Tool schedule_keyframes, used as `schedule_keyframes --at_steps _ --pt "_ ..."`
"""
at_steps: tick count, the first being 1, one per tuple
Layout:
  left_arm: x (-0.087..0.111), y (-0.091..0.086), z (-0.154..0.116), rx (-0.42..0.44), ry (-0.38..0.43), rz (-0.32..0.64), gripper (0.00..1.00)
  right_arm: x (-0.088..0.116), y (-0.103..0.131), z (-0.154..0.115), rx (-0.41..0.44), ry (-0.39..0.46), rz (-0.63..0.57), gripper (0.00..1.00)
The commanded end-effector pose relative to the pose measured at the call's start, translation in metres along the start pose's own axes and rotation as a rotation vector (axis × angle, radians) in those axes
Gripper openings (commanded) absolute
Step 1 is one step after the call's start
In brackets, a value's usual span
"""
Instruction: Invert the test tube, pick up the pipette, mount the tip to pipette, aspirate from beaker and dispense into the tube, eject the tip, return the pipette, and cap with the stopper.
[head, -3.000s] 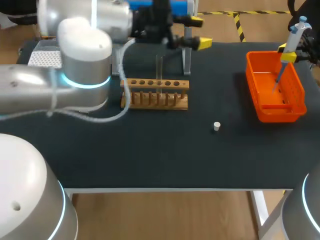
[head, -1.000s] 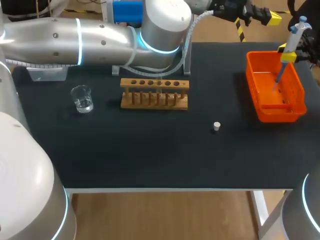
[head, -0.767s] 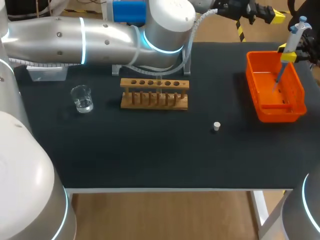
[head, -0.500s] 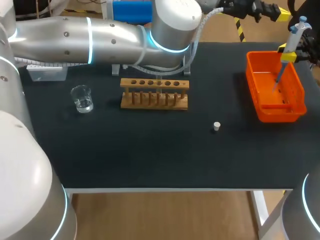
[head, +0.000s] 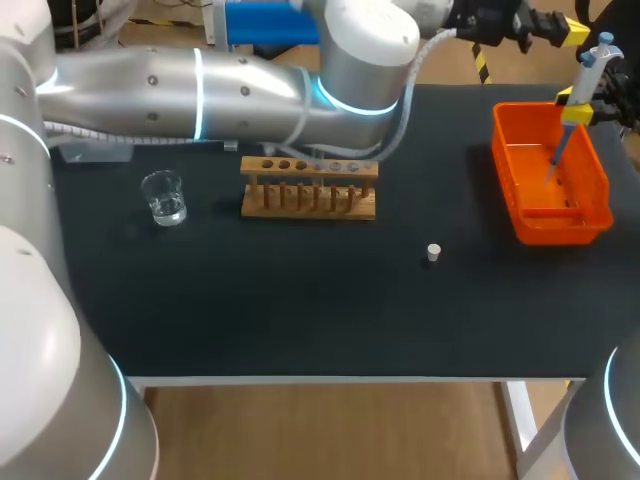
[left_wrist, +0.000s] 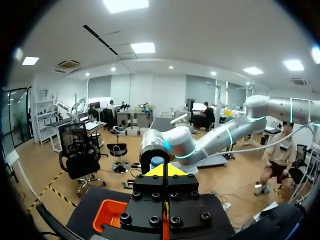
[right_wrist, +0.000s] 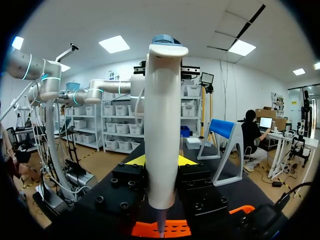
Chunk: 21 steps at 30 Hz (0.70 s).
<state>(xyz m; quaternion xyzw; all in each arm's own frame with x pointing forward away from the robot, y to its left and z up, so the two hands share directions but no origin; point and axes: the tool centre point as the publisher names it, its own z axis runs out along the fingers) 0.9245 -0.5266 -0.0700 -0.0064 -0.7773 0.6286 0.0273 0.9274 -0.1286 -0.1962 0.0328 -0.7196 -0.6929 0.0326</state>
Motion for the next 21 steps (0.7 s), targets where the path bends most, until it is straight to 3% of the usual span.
schedule_keyframes --at_steps 1,21 --pt "-0.005 0.002 0.008 0.022 0.02 0.027 0.0 -0.001 0.0 -0.002 0.0 0.006 0.0 0.0" --pt "-0.005 0.011 0.018 0.035 0.014 -0.01 0.0 -0.001 0.0 -0.002 0.0 0.006 0.0 0.0"
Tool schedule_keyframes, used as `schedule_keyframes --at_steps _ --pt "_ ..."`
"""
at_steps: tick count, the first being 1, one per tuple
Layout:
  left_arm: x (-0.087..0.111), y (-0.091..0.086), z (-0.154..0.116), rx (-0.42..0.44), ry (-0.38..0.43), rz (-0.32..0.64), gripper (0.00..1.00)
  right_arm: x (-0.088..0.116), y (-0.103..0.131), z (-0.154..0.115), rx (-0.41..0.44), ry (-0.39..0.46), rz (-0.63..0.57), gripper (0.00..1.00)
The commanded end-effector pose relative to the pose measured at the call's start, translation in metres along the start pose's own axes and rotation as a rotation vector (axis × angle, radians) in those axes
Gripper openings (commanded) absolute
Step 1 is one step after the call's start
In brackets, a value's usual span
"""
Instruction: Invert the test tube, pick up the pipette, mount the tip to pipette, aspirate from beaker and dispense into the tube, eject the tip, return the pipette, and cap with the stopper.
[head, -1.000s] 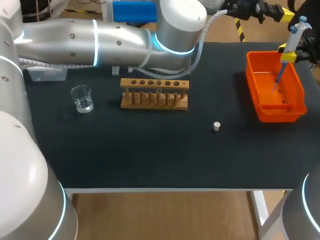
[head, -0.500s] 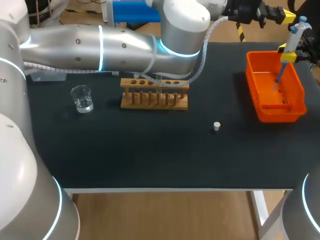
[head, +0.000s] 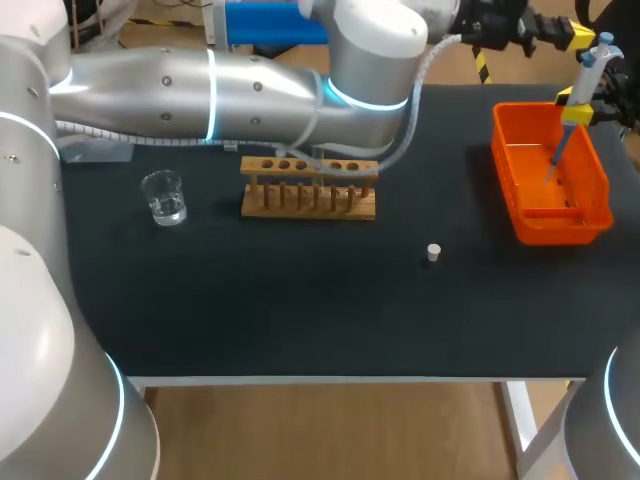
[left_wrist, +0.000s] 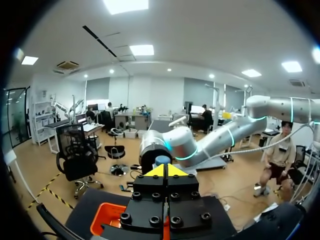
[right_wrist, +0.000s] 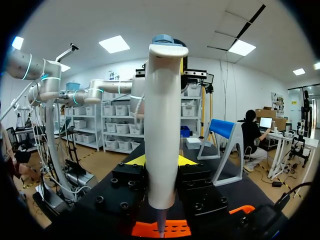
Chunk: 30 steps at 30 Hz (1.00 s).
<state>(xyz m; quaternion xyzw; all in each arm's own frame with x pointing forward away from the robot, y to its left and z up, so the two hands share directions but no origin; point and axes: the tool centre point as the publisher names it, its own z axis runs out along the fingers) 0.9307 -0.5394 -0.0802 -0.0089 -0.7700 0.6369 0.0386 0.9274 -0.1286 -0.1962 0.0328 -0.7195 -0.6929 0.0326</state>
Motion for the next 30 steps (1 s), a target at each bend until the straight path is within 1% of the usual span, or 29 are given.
schedule_keyframes --at_steps 1,4,12,19,27,30 --pt "0.002 0.004 0.004 0.013 -0.006 -0.004 0.0 -0.001 0.0 -0.002 0.0 0.006 0.0 0.0" --pt "0.002 0.006 0.005 0.008 -0.006 -0.02 0.0 -0.001 0.0 -0.002 0.0 0.006 0.0 0.0" --pt "-0.001 0.007 0.006 0.014 -0.006 -0.018 0.0 -0.001 0.0 -0.002 0.0 0.006 0.0 0.0" --pt "-0.002 0.008 0.008 0.018 0.001 -0.034 0.0 -0.001 0.0 -0.002 0.0 0.006 0.0 0.0" --pt "-0.002 0.012 0.01 0.012 0.002 -0.047 0.0 -0.001 0.0 -0.002 0.0 0.006 0.0 0.0" --pt "-0.003 0.014 0.011 -0.002 0.003 -0.057 0.0 -0.001 0.0 -0.002 0.0 0.006 0.0 0.0"
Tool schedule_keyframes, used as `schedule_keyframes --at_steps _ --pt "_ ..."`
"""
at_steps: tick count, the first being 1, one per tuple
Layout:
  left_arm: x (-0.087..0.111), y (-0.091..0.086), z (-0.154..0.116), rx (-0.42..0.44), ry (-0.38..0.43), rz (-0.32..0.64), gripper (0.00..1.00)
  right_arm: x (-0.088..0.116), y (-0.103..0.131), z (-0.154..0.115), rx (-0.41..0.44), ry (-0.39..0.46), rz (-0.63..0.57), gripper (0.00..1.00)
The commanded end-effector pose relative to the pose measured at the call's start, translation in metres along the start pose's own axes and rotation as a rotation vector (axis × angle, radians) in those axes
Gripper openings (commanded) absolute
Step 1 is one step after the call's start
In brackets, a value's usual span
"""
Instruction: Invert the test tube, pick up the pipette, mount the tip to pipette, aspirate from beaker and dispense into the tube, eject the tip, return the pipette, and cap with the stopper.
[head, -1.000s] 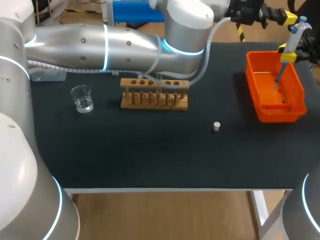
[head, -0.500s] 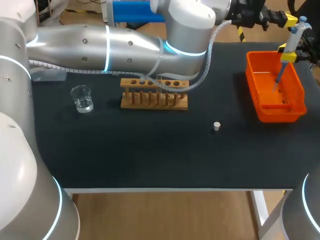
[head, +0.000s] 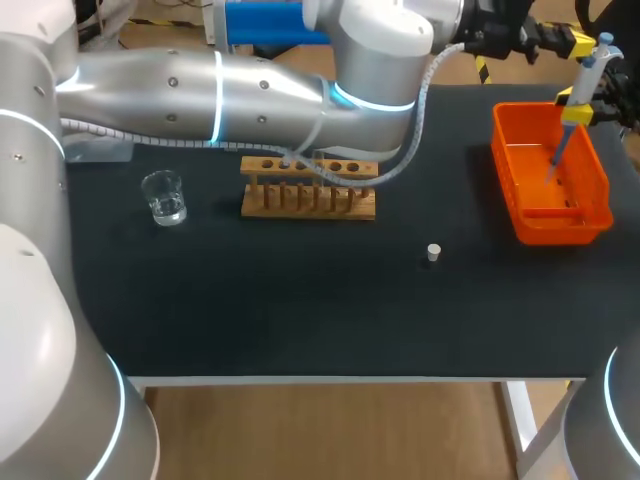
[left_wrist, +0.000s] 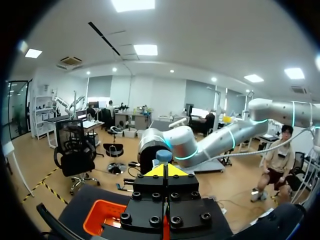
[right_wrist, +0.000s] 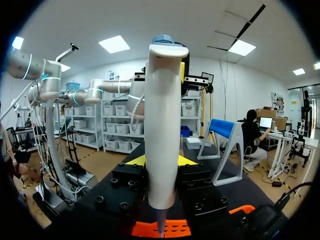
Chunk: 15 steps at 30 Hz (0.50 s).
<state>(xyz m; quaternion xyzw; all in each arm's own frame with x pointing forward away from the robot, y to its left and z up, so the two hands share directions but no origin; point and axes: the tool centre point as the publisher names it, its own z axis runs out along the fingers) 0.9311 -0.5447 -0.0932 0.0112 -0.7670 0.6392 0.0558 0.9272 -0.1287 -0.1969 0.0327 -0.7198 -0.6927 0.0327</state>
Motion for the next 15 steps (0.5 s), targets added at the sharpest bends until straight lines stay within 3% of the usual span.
schedule_keyframes --at_steps 1,15 --pt "-0.0018 0.0027 0.0033 -0.011 0.002 -0.005 0.0 -0.0016 0.0004 -0.002 -0.001 0.006 0.0 0.0" --pt "-0.0013 0.0118 0.0037 -0.017 -0.004 -0.022 0.0 -0.0016 0.0004 -0.002 -0.001 0.006 0.0 0.0"
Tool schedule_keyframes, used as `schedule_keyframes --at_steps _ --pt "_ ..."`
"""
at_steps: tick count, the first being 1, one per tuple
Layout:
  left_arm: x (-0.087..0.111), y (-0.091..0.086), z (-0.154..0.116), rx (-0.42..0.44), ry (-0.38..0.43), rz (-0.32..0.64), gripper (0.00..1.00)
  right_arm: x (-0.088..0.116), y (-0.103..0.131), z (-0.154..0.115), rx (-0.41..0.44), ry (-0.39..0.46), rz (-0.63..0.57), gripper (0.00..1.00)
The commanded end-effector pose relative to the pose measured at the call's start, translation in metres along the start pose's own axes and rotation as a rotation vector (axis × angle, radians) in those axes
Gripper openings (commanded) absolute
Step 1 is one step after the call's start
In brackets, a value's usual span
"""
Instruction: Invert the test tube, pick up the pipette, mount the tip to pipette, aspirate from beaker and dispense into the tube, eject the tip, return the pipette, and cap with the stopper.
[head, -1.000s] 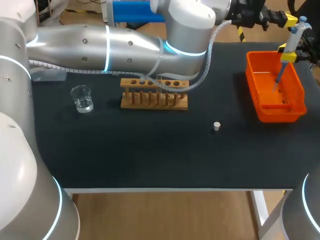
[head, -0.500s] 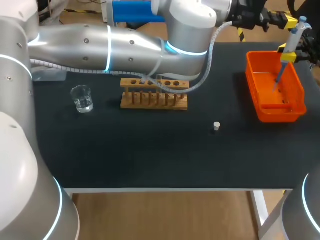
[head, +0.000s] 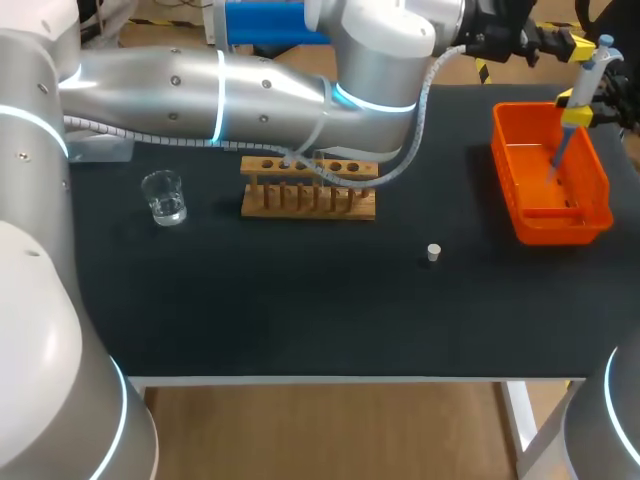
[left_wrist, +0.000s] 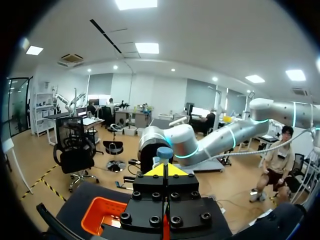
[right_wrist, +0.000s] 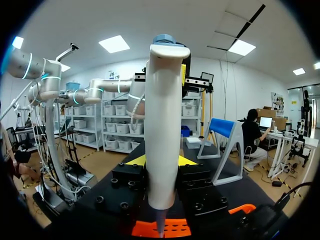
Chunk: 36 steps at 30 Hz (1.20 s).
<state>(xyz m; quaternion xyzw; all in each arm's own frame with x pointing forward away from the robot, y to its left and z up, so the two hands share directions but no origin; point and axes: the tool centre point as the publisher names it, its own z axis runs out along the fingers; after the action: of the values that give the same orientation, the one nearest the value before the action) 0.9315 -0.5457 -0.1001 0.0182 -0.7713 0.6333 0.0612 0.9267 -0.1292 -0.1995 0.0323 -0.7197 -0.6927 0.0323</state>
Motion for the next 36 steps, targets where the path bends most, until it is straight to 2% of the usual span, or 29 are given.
schedule_keyframes --at_steps 1,17,36 --pt "0.0 0.006 0.001 -0.002 -0.004 -0.004 0.0 -0.002 0.003 -0.002 -0.001 0.007 0.0 0.0" --pt "-0.002 0.023 0.005 -0.02 -0.014 -0.023 0.0 -0.002 0.003 -0.002 -0.001 0.007 0.0 0.0" --pt "-0.004 0.029 0.009 -0.046 -0.039 -0.001 0.0 -0.002 0.003 -0.002 -0.001 0.007 0.0 0.0"
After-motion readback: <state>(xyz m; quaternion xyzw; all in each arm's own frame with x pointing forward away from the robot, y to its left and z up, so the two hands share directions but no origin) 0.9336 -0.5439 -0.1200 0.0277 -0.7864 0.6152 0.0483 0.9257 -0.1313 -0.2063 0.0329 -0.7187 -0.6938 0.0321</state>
